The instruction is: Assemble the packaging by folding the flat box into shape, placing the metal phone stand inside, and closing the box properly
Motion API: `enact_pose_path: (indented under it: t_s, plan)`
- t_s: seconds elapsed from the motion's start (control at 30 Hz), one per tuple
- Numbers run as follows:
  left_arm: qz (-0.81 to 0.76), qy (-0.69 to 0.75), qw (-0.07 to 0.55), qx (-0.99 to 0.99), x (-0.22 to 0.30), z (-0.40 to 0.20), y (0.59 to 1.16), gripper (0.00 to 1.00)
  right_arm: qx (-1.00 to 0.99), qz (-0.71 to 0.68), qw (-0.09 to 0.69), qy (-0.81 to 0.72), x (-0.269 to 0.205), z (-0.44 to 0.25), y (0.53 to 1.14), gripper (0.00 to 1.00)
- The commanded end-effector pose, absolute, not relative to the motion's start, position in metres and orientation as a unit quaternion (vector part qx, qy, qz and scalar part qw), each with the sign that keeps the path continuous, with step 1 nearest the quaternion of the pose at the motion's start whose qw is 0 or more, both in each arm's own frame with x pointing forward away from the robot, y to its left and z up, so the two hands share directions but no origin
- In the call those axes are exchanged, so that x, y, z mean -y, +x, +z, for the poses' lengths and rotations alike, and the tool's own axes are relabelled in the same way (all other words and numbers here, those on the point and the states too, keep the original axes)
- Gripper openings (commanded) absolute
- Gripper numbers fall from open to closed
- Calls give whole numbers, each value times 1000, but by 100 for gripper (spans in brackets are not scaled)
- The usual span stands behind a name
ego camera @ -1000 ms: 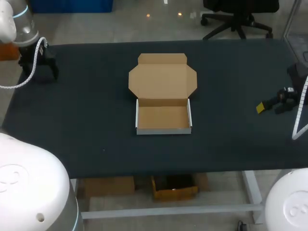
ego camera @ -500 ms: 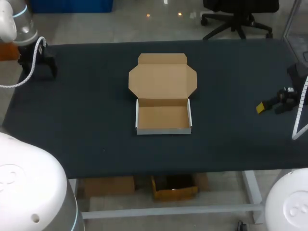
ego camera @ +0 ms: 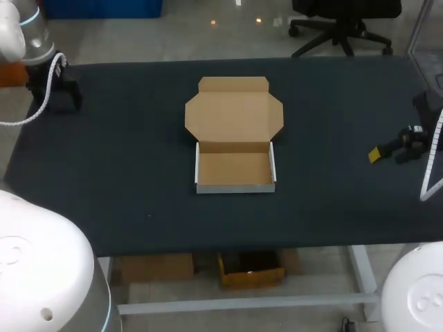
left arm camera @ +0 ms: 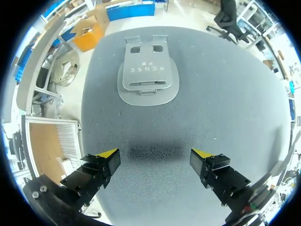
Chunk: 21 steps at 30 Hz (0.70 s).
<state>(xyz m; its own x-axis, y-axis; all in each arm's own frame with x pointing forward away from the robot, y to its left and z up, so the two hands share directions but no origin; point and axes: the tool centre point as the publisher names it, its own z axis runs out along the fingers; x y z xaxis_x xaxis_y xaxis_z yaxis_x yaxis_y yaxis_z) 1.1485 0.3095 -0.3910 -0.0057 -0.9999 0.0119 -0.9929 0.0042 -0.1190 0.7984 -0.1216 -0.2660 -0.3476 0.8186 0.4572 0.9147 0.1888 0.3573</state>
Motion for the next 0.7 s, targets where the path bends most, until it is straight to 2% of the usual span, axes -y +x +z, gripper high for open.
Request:
enact_pose_path:
  t_s: [0.03,0.7]
  plan:
    - [-40,-701,36,-711,-308,-391,1158,100,767,-293,84,-565,122,-264,798,100]
    - [-47,-697,43,-714,-304,-387,1173,100,767,-293,84,-565,122,-264,798,100]
